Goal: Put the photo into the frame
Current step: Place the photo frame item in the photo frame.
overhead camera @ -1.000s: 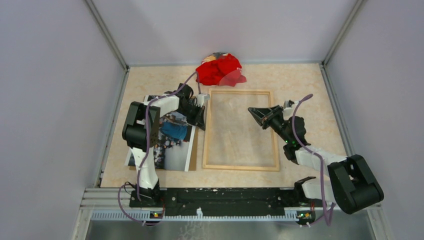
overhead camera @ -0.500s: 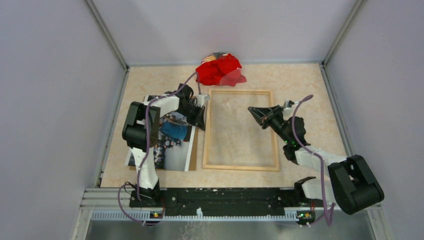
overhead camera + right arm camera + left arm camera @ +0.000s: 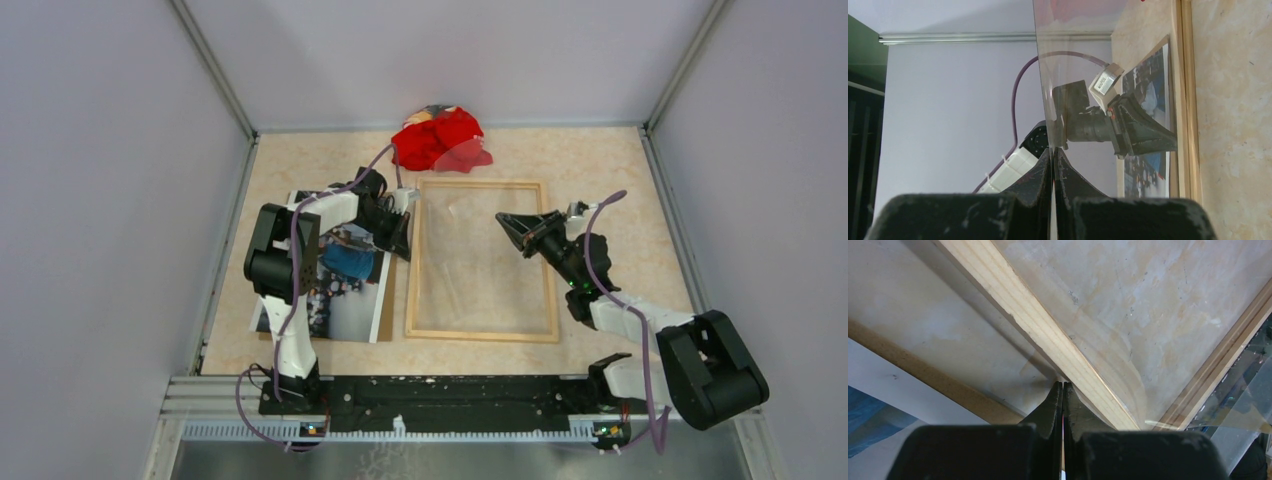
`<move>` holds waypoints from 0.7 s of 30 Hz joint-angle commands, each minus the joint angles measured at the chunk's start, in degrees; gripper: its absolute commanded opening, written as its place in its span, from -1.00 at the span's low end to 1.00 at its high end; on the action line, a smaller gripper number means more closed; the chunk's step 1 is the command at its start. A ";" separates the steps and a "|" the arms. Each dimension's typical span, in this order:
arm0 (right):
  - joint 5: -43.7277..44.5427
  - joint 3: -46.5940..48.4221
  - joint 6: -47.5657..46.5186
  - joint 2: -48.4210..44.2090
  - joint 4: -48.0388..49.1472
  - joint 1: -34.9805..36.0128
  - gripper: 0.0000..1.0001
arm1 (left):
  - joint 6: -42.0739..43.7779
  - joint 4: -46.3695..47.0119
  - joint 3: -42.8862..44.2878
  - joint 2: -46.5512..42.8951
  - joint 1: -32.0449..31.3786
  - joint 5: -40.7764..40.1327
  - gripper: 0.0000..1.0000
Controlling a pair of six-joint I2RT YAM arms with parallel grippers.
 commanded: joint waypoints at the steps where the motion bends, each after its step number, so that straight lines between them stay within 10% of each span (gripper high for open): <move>1: -0.20 1.77 0.79 -0.70 1.72 1.41 -1.00 | 0.72 1.46 -0.42 -3.20 -0.52 1.46 -1.00; 21: 1.26 4.60 -0.27 2.00 1.41 3.74 -1.00 | 1.08 1.67 -1.09 -3.91 -0.52 0.97 -1.00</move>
